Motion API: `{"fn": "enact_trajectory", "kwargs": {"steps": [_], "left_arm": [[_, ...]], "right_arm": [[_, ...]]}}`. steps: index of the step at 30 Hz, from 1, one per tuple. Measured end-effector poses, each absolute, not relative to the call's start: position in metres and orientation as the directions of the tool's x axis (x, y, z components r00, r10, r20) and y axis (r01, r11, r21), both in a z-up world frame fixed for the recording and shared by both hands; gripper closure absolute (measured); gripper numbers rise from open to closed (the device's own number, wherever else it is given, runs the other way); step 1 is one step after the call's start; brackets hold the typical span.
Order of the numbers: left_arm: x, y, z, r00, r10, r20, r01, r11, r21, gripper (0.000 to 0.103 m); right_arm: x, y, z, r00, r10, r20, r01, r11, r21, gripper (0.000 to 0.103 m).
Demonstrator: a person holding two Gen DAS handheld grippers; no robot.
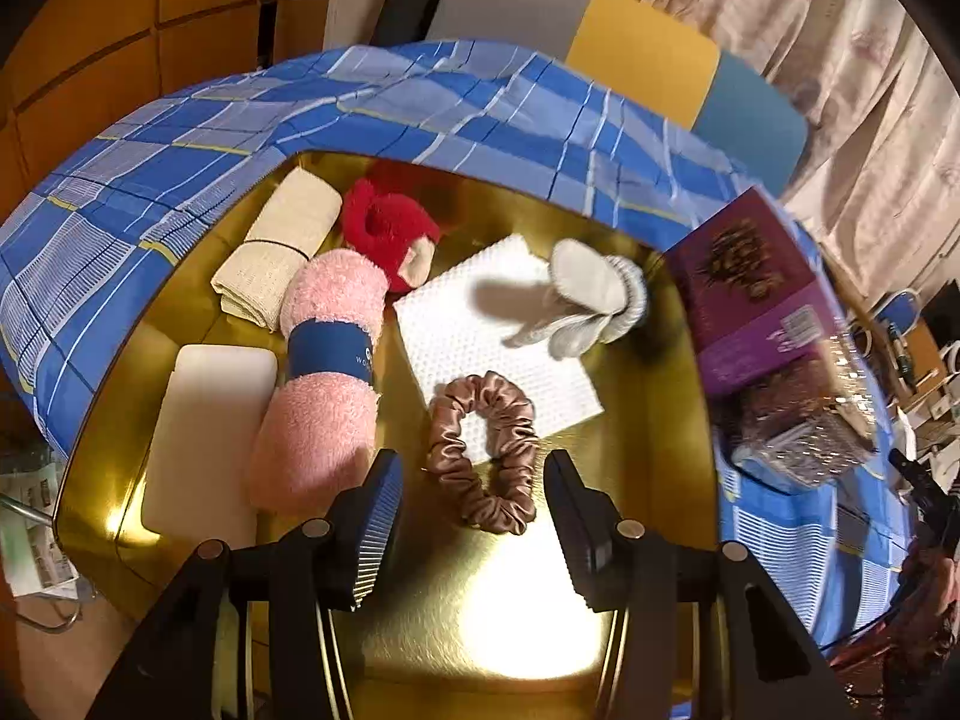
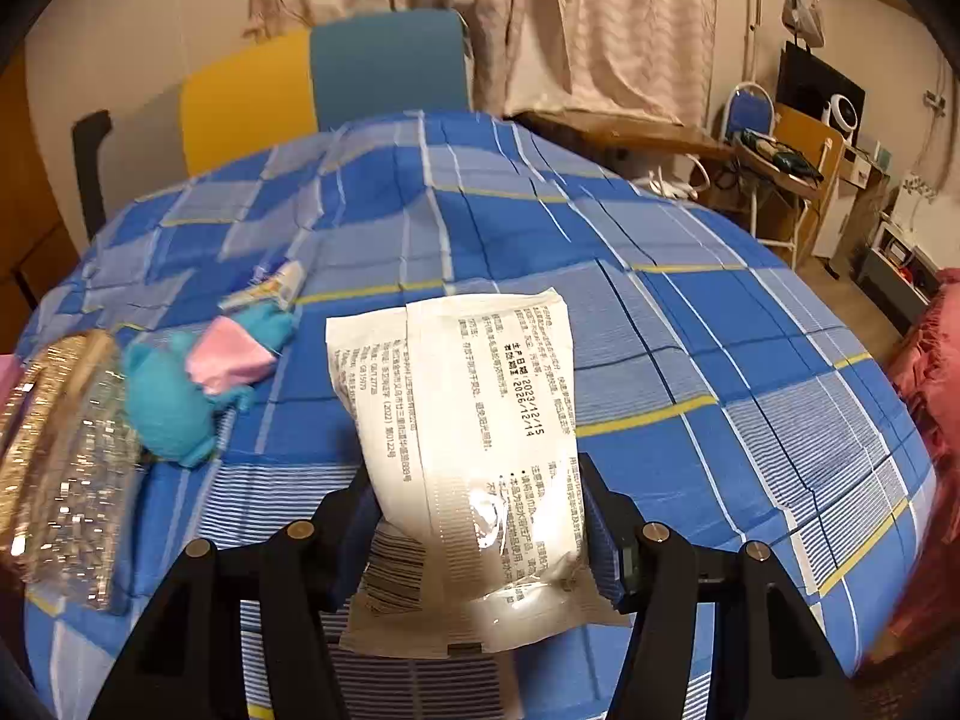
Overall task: Organize soft objects
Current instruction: 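Drop the scrunchie into the gold tin with the left tool while the right holds the packet, then carry the white printed packet into the gold tin and open the right tool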
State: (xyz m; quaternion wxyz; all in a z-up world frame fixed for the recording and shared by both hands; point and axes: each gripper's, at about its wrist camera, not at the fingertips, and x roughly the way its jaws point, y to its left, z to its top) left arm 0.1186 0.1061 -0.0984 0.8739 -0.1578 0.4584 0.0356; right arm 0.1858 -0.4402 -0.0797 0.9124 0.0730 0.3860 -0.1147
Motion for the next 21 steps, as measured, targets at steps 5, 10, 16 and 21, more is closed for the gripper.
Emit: {"fn": "enact_trajectory", "kwargs": {"steps": [5, 10, 16, 21], "left_arm": [[0.107, 0.106, -0.091, 0.589, -0.091, -0.803, -0.168, 0.958, -0.231, 0.053], [0.105, 0.098, -0.087, 0.607, -0.117, -0.786, -0.127, 0.962, -0.241, 0.053], [0.106, 0.095, -0.087, 0.624, -0.14, -0.769, -0.106, 0.959, -0.261, 0.053], [0.099, 0.102, -0.083, 0.648, -0.137, -0.749, -0.1, 0.96, -0.262, 0.053]], "right_arm": [[0.169, -0.414, -0.067, 0.702, -0.098, -0.705, 0.197, 0.979, 0.06, 0.042], [0.144, -0.38, -0.055, 0.709, -0.035, -0.704, 0.11, 0.992, 0.061, 0.042], [0.119, -0.332, -0.034, 0.717, 0.08, -0.693, -0.016, 0.995, 0.098, 0.042], [0.107, -0.268, -0.019, 0.698, 0.219, -0.681, -0.168, 0.976, 0.141, 0.042]]}}
